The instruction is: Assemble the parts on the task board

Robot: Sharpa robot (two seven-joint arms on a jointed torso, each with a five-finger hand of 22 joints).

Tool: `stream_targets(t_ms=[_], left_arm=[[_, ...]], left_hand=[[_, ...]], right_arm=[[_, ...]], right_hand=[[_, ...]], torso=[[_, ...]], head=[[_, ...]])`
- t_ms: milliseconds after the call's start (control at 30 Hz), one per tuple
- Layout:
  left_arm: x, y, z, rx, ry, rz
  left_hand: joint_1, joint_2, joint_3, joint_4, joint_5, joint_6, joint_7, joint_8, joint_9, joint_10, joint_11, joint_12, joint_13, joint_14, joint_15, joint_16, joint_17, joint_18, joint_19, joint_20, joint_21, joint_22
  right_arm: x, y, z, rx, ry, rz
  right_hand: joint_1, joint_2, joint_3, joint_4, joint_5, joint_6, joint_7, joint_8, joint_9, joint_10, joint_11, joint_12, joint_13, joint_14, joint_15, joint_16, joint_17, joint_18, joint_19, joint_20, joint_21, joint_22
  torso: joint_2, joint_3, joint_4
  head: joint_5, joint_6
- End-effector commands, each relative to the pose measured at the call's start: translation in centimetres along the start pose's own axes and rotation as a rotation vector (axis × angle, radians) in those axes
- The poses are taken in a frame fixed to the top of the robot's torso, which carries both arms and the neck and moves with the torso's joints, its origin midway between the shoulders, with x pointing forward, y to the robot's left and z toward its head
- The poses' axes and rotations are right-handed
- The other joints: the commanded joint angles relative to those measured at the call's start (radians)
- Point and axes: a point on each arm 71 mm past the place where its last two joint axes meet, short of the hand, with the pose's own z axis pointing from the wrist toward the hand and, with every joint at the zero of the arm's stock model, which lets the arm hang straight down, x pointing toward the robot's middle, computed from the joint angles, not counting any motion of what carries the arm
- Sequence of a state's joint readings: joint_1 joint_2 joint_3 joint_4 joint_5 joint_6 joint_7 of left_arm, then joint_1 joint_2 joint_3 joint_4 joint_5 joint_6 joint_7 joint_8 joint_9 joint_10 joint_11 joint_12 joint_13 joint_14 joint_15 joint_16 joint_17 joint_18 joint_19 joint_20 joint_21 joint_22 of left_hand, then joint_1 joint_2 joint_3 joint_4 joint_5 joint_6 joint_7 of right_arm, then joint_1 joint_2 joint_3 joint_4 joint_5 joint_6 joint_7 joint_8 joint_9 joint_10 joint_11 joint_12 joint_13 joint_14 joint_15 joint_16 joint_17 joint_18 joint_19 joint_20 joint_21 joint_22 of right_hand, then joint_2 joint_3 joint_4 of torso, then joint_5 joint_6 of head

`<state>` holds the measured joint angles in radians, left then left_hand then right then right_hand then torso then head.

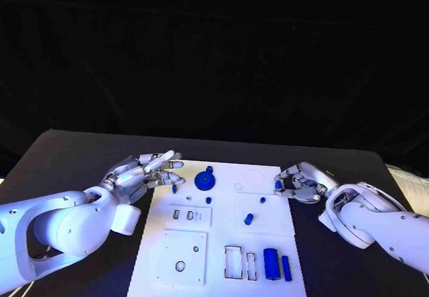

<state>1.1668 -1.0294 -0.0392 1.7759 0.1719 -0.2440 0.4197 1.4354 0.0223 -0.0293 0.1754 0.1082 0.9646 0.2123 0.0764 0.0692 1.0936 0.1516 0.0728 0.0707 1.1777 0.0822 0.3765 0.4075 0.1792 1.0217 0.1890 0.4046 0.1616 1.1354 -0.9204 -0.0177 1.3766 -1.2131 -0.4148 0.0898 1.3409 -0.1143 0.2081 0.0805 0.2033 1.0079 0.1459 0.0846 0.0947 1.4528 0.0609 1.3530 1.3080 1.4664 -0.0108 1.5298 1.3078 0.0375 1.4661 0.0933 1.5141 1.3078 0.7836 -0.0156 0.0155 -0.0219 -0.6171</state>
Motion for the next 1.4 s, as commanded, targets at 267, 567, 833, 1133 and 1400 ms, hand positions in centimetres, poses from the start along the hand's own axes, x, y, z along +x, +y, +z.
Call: stream_targets(t_ms=[267,567,833,1133,1400], left_arm=[[0.18,-0.06,0.06,0.007,0.009,-0.006],[0.17,-0.05,0.07,0.006,0.009,-0.005],[0.16,-0.04,0.09,0.006,0.009,-0.005],[0.15,-0.03,0.09,0.005,0.008,-0.005],[0.13,-0.04,0.08,0.005,0.007,-0.004]], left_hand=[[0.008,0.007,-0.002,-0.009,0.002,-0.004,0.001,-0.007,0.0,-0.002,-0.002,-0.002,0.001,-0.01,-0.001,-0.003,0.003,0.002,-0.005,-0.001,-0.004,-0.002],[0.008,0.007,-0.002,-0.009,0.002,-0.004,0.001,-0.007,0.0,-0.002,-0.002,-0.002,0.001,-0.01,-0.001,-0.003,0.003,0.002,-0.005,-0.001,-0.004,-0.002],[0.008,0.007,-0.002,-0.009,0.002,-0.004,0.001,-0.007,0.0,-0.002,-0.002,-0.002,0.001,-0.01,-0.001,-0.003,0.003,0.002,-0.005,-0.001,-0.004,-0.002],[0.008,0.007,-0.002,-0.009,0.002,-0.004,0.001,-0.007,0.0,-0.002,-0.002,-0.002,0.001,-0.01,-0.001,-0.003,0.003,0.002,-0.005,-0.001,-0.004,-0.002],[0.008,0.007,-0.002,-0.009,0.002,-0.004,0.001,-0.007,0.0,-0.002,-0.002,-0.002,0.001,-0.01,-0.001,-0.003,0.003,0.002,-0.005,-0.001,-0.004,-0.002]], right_arm=[[0.11,-0.22,0.0,0.0,0.016,-0.012],[0.18,-0.39,0.04,0.004,0.017,-0.013],[0.24,-0.35,0.06,0.001,0.016,-0.013],[0.28,-0.2,0.09,-0.004,0.013,-0.012],[0.05,-0.17,0.13,-0.005,-0.022,-0.014]], right_hand=[[0.007,0.014,0.006,-0.012,0.003,0.015,-0.003,0.004,0.002,0.006,-0.006,0.008,0.094,0.088,-0.005,0.004,0.187,-0.008,0.032,0.0,0.005,0.136],[0.012,0.019,0.01,-0.016,0.0,0.019,-0.004,0.003,0.002,0.007,-0.007,0.01,0.095,0.088,-0.006,0.005,0.188,-0.008,0.032,-0.001,0.005,0.136],[0.014,0.023,0.012,-0.018,-0.002,0.022,-0.005,0.004,0.003,0.008,-0.007,0.011,0.097,0.088,-0.007,0.005,0.188,-0.008,0.032,-0.002,0.005,0.136],[0.014,0.03,0.016,-0.022,-0.005,0.042,-0.01,0.009,0.006,0.012,-0.011,0.017,0.101,0.089,-0.01,0.006,0.191,-0.009,0.033,-0.004,0.006,0.138],[0.028,0.069,0.041,-0.04,-0.04,0.131,-0.047,0.048,0.028,0.023,-0.041,0.031,0.114,0.091,-0.034,0.012,0.202,-0.011,0.038,-0.023,0.009,0.146]], torso=[[0.0,0.0001,-0.0005],[0.0,0.0006,0.0],[0.0,0.0002,-0.0005],[0.0,-0.0001,0.0005],[0.0,0.0,0.0009]], head=[[0.003,0.0],[0.004,-0.001],[0.003,0.0],[0.003,-0.002],[0.004,-0.003]])
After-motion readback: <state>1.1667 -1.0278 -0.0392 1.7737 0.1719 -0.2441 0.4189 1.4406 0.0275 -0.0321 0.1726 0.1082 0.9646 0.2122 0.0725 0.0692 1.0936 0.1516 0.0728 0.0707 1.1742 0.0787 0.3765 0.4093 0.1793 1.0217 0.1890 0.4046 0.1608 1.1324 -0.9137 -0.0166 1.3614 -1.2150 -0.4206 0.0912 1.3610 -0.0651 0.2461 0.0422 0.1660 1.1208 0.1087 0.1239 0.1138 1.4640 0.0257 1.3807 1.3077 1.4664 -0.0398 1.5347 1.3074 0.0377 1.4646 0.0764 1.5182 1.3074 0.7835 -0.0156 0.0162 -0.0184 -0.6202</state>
